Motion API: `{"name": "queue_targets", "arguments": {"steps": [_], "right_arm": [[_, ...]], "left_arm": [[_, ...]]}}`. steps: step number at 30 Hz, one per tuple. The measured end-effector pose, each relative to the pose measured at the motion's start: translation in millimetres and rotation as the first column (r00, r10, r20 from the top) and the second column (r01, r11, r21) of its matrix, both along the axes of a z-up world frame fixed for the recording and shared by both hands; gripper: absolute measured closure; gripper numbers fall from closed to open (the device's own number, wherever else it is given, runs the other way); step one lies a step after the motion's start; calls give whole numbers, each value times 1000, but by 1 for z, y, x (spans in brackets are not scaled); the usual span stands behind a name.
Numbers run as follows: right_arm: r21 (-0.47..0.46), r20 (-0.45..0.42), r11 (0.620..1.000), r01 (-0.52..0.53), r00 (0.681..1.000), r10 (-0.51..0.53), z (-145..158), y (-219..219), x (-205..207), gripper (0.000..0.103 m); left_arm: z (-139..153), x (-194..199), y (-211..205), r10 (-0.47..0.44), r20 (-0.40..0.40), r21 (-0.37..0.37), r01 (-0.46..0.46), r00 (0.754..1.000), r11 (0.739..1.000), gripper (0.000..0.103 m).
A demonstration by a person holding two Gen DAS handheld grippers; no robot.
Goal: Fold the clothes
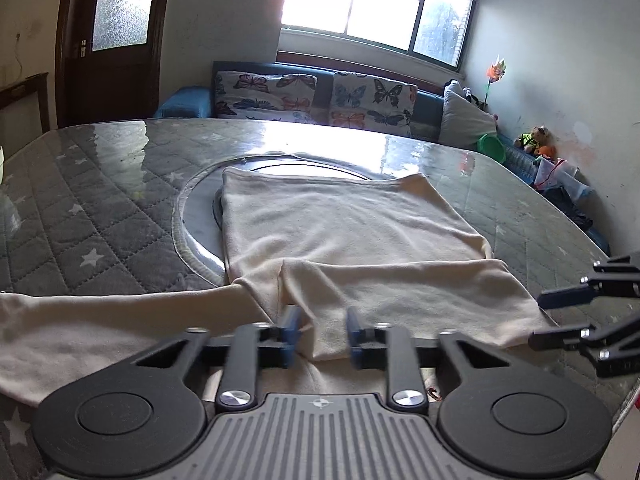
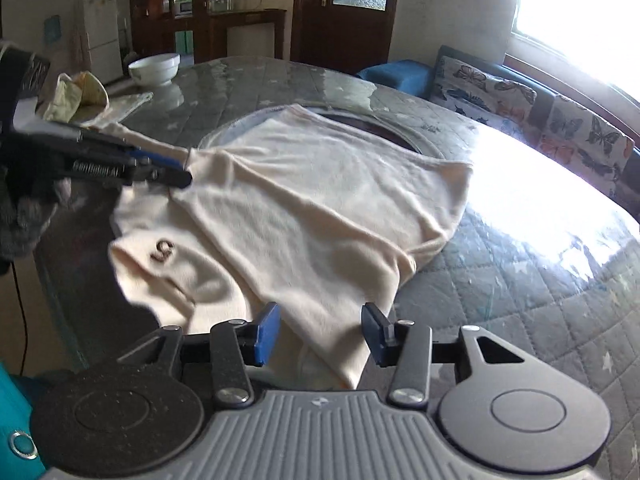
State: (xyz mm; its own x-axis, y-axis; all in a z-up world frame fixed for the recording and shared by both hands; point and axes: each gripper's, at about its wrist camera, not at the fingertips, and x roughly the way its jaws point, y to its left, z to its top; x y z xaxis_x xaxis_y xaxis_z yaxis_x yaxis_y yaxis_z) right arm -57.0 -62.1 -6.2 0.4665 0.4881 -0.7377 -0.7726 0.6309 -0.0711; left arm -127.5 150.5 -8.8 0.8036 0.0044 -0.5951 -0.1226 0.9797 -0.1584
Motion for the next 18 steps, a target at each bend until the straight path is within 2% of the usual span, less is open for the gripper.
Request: {"name": "queue_targets", "arguments": {"steps": [1,7,14,16,18], "right_arm": [[-4,10,1000,0,1000,0,-1,-1,-2,50],[-36,89,999,6,996,-3,-5,-4,-11,45],[-41,142,999,28,990,-22,-13,-3,-14,45],[-45,194,998,45,980,-35,-11,-4,-17,46],[-36,200,998,54,979,-46,-9,-8,-15,47]], "left_arm": [[2,0,-1,-1,5,5,1,1000,1000,94],[27,2,-9,-44,59,20,43,997,999,102],[65,8,-17,-90,157,33,86,984,996,103],[65,4,-15,-101,157,38,96,983,995,102],[57,1,-13,-99,126,65,92,987,994,98]]}}
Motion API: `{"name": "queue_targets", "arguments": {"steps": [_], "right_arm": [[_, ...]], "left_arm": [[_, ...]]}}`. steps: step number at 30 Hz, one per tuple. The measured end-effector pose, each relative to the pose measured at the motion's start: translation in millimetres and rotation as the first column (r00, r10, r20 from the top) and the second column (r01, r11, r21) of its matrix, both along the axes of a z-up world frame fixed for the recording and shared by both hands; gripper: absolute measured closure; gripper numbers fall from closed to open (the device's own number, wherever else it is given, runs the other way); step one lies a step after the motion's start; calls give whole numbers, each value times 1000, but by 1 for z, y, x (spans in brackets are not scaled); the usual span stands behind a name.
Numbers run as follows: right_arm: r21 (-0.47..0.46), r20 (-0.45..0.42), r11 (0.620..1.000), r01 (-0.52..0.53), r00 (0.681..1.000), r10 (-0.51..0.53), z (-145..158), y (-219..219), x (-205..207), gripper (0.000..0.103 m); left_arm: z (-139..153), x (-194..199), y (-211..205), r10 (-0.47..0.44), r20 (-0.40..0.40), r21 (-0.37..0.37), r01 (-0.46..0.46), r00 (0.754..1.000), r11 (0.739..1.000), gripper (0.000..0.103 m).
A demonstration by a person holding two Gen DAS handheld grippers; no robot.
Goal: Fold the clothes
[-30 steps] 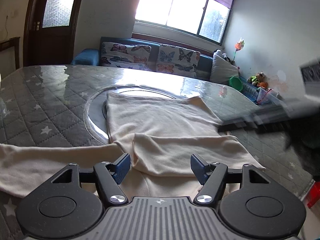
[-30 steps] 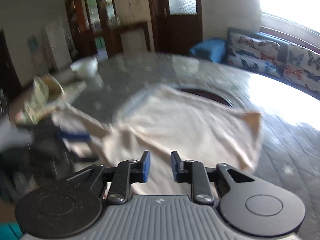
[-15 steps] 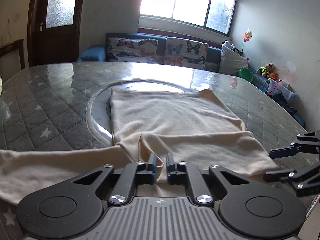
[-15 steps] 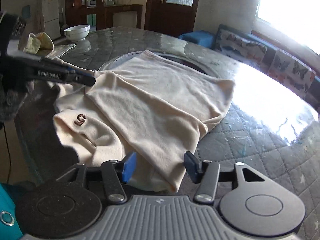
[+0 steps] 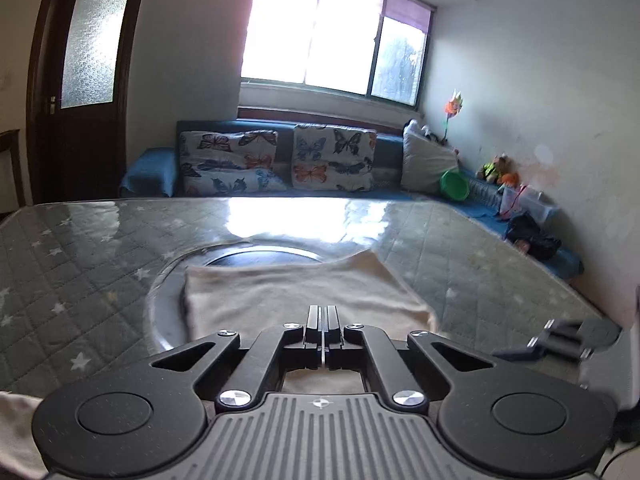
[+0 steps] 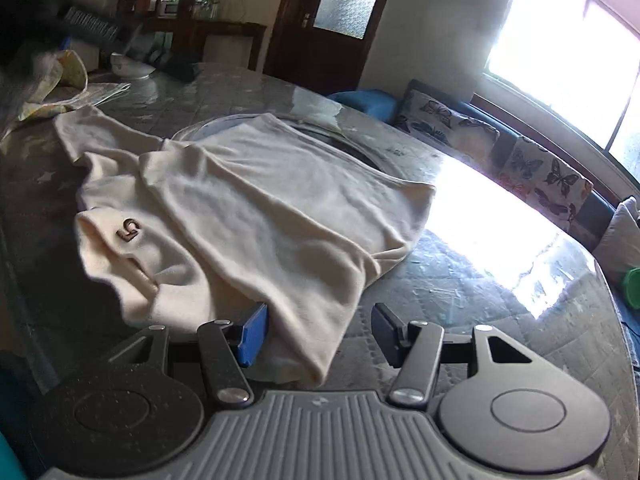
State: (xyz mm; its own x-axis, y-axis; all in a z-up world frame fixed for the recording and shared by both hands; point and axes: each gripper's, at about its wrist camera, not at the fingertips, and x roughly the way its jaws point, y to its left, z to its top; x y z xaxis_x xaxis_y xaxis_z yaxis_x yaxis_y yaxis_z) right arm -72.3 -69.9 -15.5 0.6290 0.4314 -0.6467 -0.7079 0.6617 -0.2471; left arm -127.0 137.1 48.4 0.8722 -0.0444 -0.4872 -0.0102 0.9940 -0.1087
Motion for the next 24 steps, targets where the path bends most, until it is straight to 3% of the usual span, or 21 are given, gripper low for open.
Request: {"name": "queue_targets", "arguments": {"steps": [4,7,14,16,17,18,19,21,24], "right_arm": [[3,2,1000,13,1000,-13,-1,-6,2,50],[1,6,1000,11,1000,-11,-2,-9,1,54],[-3,31,1000,-19,999,19,-3,-4,-2,72],[1,30,1000,-28,999,28,-3,-4,-3,85],[4,31,999,-32,999,31,-3,-4,-4,88],[7,32,999,-35,999,35,-3,-4,-4,90],[9,41,999,-36,999,35,-2,-5,-6,93],[17,52,999,-31,998,30,0,-7,-7,97],[28,73,1000,-12,997,9,2,-12,-8,100]], "left_arm": [[-29,-5,2,30,-87,41,-27,996,999,80],[-48,-4,4,58,-142,49,-52,988,997,74],[-61,9,6,111,-161,68,-101,981,993,61],[-60,7,7,108,-165,68,-98,980,993,64],[-60,8,6,105,-167,76,-93,980,993,71],[-61,8,5,101,-169,83,-88,980,993,89],[-61,9,4,99,-166,91,-85,981,992,94],[-55,9,4,94,-154,83,-82,984,993,100],[-40,7,4,85,-118,45,-80,989,996,101]]}}
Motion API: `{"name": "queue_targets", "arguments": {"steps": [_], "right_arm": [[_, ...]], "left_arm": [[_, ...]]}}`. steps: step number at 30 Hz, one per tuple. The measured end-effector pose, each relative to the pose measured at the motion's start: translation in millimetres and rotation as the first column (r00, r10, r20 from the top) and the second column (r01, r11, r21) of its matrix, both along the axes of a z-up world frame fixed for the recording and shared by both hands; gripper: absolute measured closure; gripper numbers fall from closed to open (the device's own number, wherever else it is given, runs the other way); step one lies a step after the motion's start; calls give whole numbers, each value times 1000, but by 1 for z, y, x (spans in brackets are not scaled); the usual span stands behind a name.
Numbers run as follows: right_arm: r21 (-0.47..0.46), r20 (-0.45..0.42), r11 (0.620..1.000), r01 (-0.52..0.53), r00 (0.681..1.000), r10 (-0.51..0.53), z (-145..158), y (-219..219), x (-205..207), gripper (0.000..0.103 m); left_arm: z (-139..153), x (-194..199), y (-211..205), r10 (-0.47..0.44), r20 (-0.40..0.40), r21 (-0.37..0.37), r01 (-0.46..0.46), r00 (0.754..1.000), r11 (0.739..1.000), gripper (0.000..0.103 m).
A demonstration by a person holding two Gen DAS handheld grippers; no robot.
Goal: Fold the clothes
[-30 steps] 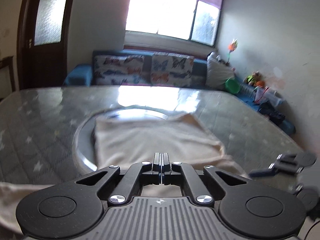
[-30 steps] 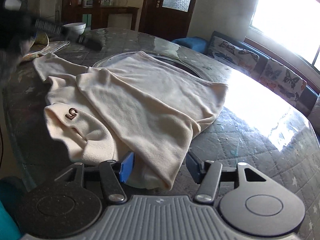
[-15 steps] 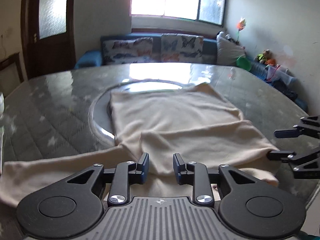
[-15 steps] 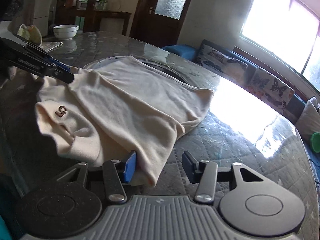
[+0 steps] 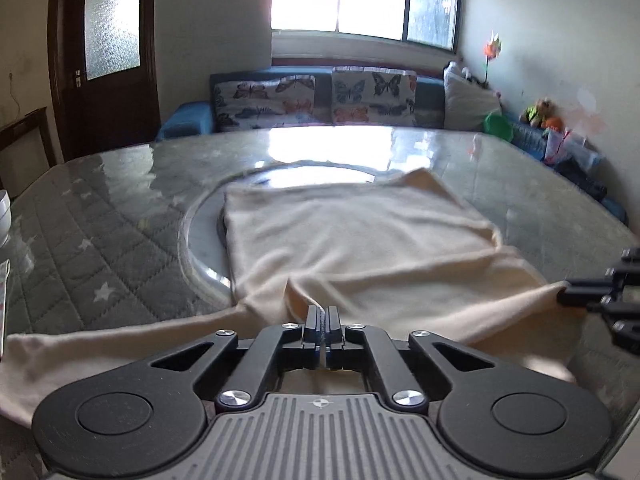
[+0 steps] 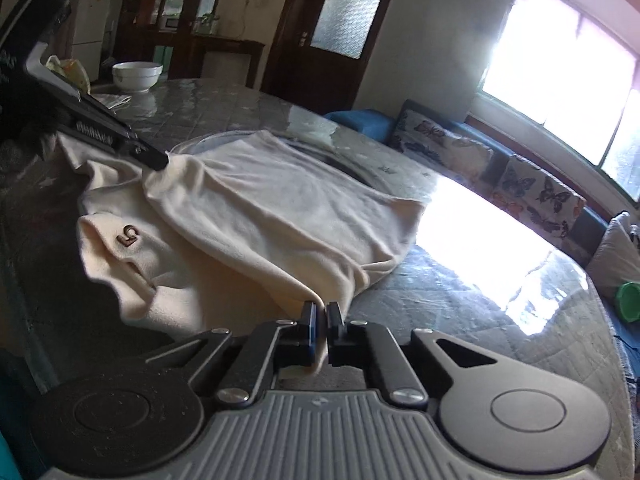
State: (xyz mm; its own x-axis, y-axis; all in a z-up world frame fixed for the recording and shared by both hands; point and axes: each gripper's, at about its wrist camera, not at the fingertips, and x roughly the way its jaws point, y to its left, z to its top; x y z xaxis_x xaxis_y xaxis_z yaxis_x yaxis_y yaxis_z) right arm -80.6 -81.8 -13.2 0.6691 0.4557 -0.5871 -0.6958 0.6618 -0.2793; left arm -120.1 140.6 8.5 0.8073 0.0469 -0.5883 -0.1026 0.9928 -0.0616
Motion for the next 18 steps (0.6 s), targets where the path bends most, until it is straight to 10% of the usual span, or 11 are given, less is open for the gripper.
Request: {"name": "queue_targets", "arguments": {"steps": [18], "right_arm": [[115,-173,990,80,983,-60,20,-18,50,83]], "left_arm": [[-3,-12,3,25,-16,-18,-25,1000,1000,97]]}}
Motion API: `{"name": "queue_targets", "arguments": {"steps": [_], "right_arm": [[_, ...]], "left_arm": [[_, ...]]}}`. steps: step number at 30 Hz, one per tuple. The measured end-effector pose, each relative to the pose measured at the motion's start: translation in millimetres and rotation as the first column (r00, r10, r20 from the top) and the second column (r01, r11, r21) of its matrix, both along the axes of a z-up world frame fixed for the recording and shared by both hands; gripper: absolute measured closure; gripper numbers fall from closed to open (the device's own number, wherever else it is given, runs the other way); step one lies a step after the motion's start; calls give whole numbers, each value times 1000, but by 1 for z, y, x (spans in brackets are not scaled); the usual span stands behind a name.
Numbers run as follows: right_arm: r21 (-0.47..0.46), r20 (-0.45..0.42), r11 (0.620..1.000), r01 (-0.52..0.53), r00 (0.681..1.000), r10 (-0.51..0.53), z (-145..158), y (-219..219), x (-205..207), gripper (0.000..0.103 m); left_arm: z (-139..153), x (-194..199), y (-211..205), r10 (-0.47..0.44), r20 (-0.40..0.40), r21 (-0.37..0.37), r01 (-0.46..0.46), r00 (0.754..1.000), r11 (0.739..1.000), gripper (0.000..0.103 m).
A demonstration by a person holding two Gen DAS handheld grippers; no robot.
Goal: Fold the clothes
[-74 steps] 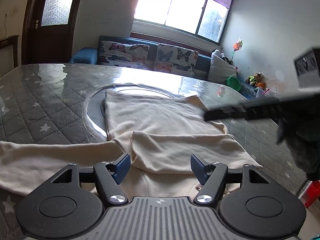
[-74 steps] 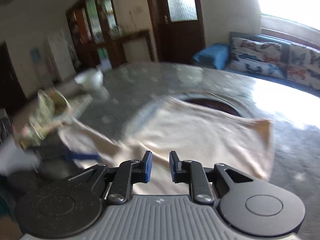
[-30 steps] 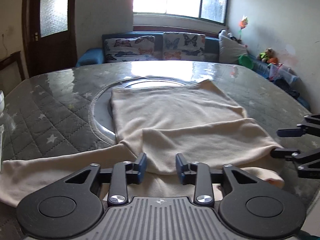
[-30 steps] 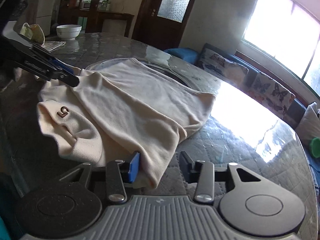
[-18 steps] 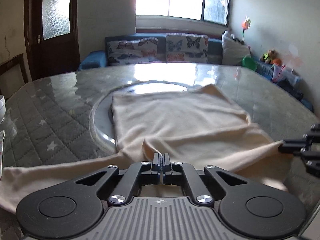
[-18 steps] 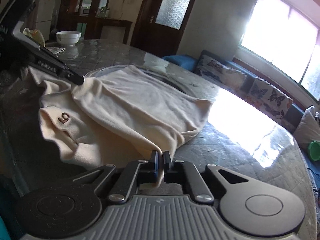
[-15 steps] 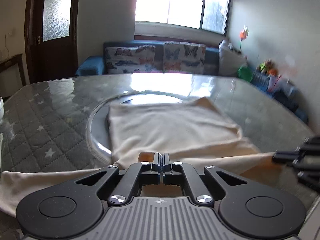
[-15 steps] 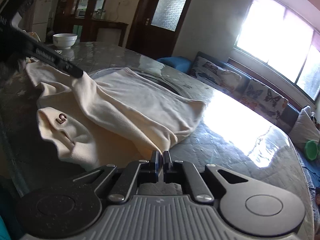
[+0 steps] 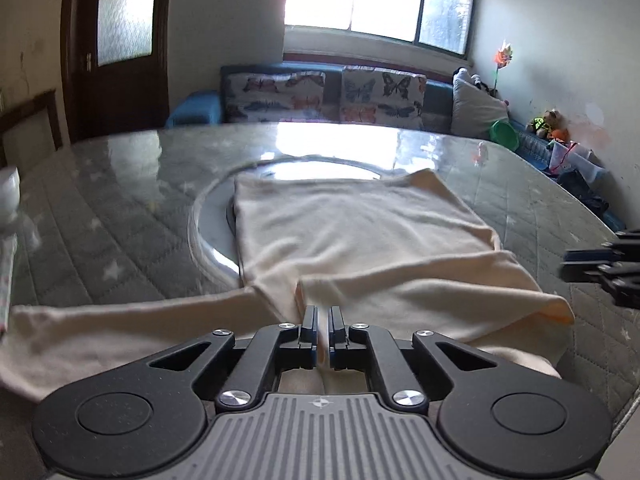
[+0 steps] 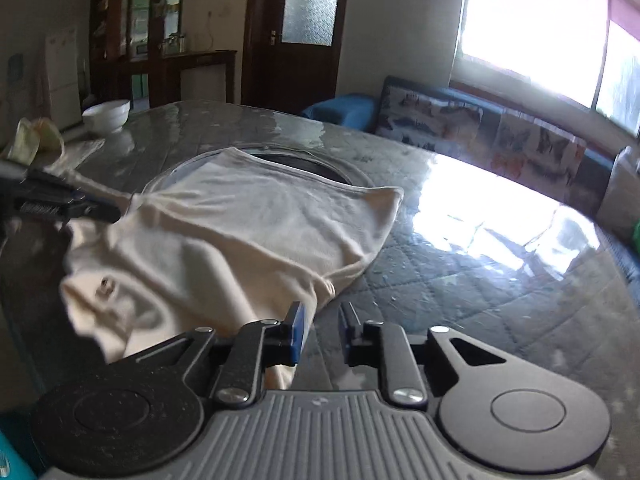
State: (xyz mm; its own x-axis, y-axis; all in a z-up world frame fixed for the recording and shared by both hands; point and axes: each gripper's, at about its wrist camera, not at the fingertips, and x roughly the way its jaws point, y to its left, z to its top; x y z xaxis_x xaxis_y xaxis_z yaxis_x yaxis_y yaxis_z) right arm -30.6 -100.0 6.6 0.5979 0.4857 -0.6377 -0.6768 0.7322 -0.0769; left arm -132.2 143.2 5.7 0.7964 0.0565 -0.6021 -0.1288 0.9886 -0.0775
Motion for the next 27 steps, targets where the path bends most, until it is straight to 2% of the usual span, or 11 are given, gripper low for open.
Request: {"name": "queue_targets", "arguments": {"steps": [2,3,4,5,7,9,13,15,17,21,27], "right_arm": [[3,0,1000,4,1000,-4,-5,8,12,68],[2,0,1000,-1,1000,1,-8,11,17,66],[4,-7,1000,-7,1000,7,-11,15,23,66],[10,-16,1000,-9,1000,9,-13,20,28,66],[1,-37,999,-34,999,34,-18,28,36,68],[-36,-16,999,2,1000,-3,-25,30,43,68],[-10,-55,998,58,997,-59,-29,14,54,62],[-1,-56,998,70,996,-70,-26,8,54,61],[41,-98,997,64,993,-60,-19,2,56,61],[82,-132,995,54,990,-43,-7,-4,52,62],[30,-127,999,-27,991,31,-6,-9,15,62]], "left_arm": [[4,3,-7,-40,13,-4,40,999,999,97],[5,5,-11,-64,19,-6,64,998,998,93],[7,6,-15,-87,24,-8,87,996,996,87],[6,9,-19,-108,22,-10,109,994,994,85],[-1,17,-27,-139,1,-8,139,990,990,84],[-10,23,-30,-146,-31,5,146,989,989,85],[-21,29,-28,-155,-93,26,158,984,987,85],[-16,27,-31,-177,-75,25,179,981,984,85],[-5,26,-43,-241,-28,12,241,970,970,85],[4,32,-78,-377,12,-1,377,926,926,80],[-8,60,-109,-401,-4,0,401,916,916,79]]}}
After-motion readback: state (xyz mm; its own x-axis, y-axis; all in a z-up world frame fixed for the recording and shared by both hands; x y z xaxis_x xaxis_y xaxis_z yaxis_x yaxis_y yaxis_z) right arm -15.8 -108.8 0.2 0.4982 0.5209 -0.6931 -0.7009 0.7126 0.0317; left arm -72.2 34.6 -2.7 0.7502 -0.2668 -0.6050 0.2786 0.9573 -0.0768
